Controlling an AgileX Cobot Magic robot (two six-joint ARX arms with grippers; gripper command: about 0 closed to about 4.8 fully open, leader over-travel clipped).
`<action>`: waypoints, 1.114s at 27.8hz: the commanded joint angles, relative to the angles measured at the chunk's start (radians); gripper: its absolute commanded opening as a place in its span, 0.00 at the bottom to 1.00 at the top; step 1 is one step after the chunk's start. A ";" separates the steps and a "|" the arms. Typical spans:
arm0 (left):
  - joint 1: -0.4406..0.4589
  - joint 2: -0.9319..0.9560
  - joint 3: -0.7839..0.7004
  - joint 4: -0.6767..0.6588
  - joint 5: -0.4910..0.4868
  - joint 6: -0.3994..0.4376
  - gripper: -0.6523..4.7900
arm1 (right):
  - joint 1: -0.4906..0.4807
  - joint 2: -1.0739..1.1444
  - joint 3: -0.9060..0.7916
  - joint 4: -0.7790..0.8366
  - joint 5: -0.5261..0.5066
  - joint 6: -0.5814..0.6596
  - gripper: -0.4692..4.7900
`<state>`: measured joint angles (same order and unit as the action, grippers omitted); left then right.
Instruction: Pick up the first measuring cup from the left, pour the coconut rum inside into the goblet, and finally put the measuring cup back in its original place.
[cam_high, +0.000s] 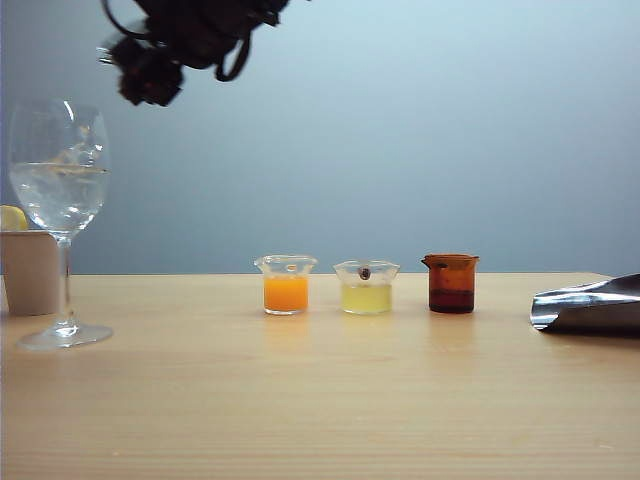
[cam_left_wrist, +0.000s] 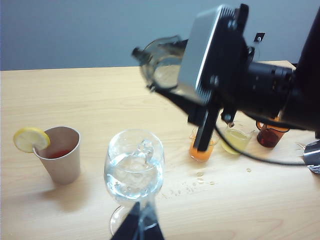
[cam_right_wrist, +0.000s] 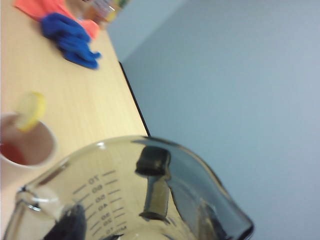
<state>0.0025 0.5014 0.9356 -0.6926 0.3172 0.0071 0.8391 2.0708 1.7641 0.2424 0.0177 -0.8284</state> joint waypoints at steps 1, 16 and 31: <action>-0.001 0.002 0.005 0.013 0.001 0.000 0.11 | -0.038 -0.009 0.009 0.025 0.014 0.129 0.09; 0.000 0.029 0.005 0.014 0.001 0.001 0.11 | -0.121 -0.007 -0.156 0.184 0.006 0.494 0.09; 0.000 0.050 0.005 0.021 0.001 0.001 0.11 | -0.070 -0.006 -0.413 0.394 0.008 0.644 0.09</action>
<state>0.0025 0.5518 0.9356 -0.6910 0.3172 0.0071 0.7685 2.0724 1.3621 0.6022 0.0254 -0.2016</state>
